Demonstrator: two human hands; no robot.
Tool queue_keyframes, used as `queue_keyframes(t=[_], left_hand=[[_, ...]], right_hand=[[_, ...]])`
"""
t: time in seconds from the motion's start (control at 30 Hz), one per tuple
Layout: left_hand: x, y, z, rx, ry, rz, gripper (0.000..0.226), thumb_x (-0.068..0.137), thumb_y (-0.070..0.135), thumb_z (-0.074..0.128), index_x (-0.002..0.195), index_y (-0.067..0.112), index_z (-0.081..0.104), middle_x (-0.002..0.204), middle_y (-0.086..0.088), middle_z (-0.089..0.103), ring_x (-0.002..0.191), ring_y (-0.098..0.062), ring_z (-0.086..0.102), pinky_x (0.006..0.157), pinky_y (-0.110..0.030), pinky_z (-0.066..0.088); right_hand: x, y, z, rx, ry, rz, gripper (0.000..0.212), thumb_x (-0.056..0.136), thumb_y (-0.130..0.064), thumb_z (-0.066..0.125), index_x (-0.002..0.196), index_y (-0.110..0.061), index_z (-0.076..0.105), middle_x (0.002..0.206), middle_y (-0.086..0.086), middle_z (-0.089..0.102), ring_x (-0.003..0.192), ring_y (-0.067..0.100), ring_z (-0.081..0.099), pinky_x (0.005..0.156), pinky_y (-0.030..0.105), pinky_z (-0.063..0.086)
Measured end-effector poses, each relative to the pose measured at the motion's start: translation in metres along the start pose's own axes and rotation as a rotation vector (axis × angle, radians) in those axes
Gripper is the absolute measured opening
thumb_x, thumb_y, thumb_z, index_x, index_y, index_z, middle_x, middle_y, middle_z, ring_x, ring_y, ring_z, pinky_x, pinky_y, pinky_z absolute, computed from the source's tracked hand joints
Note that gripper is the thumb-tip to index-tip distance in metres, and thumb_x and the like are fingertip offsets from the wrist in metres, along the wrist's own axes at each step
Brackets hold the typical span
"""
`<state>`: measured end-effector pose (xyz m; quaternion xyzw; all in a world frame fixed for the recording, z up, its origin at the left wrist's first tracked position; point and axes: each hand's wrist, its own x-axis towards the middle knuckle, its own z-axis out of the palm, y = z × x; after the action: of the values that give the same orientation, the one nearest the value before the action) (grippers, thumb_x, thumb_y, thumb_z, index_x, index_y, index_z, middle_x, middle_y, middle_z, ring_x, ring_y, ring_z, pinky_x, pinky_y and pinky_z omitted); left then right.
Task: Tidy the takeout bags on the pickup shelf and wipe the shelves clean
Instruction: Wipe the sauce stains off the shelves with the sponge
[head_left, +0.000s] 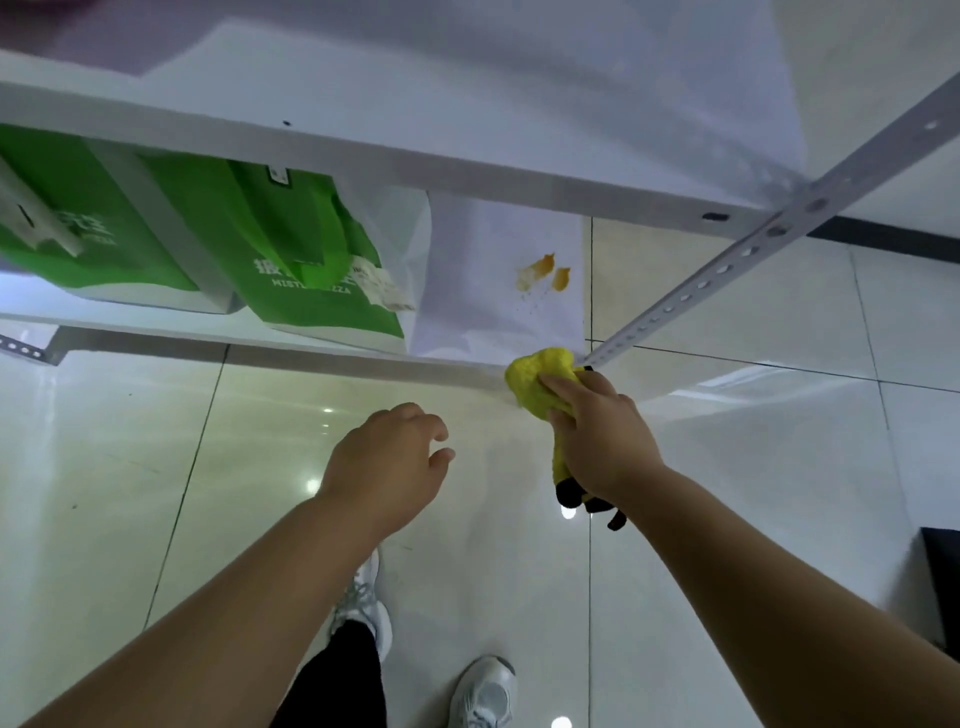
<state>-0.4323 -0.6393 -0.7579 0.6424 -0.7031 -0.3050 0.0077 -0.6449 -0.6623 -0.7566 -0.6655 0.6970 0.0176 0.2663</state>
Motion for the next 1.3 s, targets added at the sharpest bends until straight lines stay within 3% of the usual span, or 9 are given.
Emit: queue_keyframes(t=[0.2,0.47,0.6,0.73,0.87,0.97,1.07,1.2,1.3], left_hand=[[0.056,-0.023,0.041,0.001,0.050,0.075,0.029,0.090,0.038,0.053,0.115,0.025,0.061,0.118,0.006,0.056,0.107,-0.017,0.053,0.080,-0.029,0.044],[0.136,-0.039,0.080,0.047,0.161,0.207,0.030,0.090,0.029,0.053,0.116,0.016,0.062,0.116,-0.005,0.056,0.108,-0.026,0.052,0.084,-0.033,0.042],[0.167,-0.049,0.099,0.087,0.222,0.205,0.028,0.089,0.026,0.053,0.112,0.011,0.062,0.117,-0.007,0.053,0.110,-0.027,0.049,0.086,-0.039,0.045],[0.188,-0.061,0.119,0.202,0.206,0.291,0.030,0.090,0.030,0.053,0.112,0.010,0.060,0.123,-0.006,0.050,0.117,-0.025,0.045,0.092,-0.035,0.039],[0.199,-0.059,0.118,0.266,0.247,0.288,0.031,0.094,0.035,0.044,0.104,0.012,0.062,0.111,-0.006,0.054,0.104,-0.027,0.051,0.073,-0.033,0.038],[0.203,-0.054,0.117,0.306,0.299,0.277,0.032,0.095,0.036,0.042,0.102,0.013,0.063,0.105,-0.007,0.056,0.097,-0.029,0.053,0.065,-0.030,0.030],[0.206,-0.052,0.120,0.332,0.315,0.266,0.031,0.094,0.038,0.043,0.110,0.019,0.061,0.106,-0.004,0.054,0.097,-0.026,0.053,0.065,-0.029,0.031],[0.210,-0.050,0.121,0.326,0.317,0.269,0.033,0.093,0.039,0.045,0.110,0.017,0.063,0.112,-0.004,0.052,0.103,-0.026,0.049,0.072,-0.032,0.041],[0.212,-0.053,0.122,0.266,0.328,0.276,0.032,0.093,0.038,0.044,0.108,0.019,0.065,0.117,0.001,0.052,0.111,-0.021,0.047,0.083,-0.030,0.041]], right_hand=[[0.047,0.019,0.047,0.052,0.083,0.023,0.043,0.095,-0.021,0.042,0.136,-0.033,0.043,0.138,0.003,0.041,0.109,0.036,0.047,0.092,0.043,0.043],[0.111,0.027,0.087,0.076,0.292,-0.108,0.043,0.094,-0.018,0.045,0.136,-0.027,0.046,0.138,0.008,0.044,0.108,0.038,0.048,0.091,0.044,0.042],[0.142,0.030,0.108,-0.107,0.301,-0.138,0.045,0.095,-0.021,0.041,0.138,-0.034,0.039,0.141,0.005,0.037,0.104,0.036,0.045,0.082,0.041,0.043],[0.166,0.035,0.134,-0.294,0.219,-0.184,0.051,0.092,-0.019,0.044,0.137,-0.041,0.035,0.143,0.003,0.030,0.101,0.034,0.041,0.069,0.035,0.032],[0.184,0.042,0.134,-0.295,0.288,-0.094,0.055,0.089,-0.016,0.044,0.137,-0.041,0.032,0.140,0.005,0.029,0.101,0.035,0.040,0.070,0.037,0.031],[0.206,0.040,0.121,-0.207,0.253,0.093,0.061,0.086,-0.012,0.043,0.138,-0.039,0.028,0.139,0.007,0.025,0.106,0.036,0.036,0.074,0.041,0.030],[0.214,0.035,0.116,-0.167,0.227,0.155,0.066,0.085,-0.011,0.045,0.141,-0.039,0.025,0.141,0.007,0.021,0.111,0.036,0.034,0.079,0.040,0.034],[0.197,0.043,0.125,-0.227,0.277,0.020,0.060,0.087,-0.013,0.043,0.140,-0.035,0.026,0.135,0.009,0.025,0.103,0.036,0.037,0.073,0.041,0.034],[0.196,0.048,0.124,-0.183,0.298,0.192,0.058,0.088,-0.012,0.043,0.139,-0.032,0.024,0.137,0.009,0.022,0.111,0.037,0.034,0.081,0.046,0.039]])
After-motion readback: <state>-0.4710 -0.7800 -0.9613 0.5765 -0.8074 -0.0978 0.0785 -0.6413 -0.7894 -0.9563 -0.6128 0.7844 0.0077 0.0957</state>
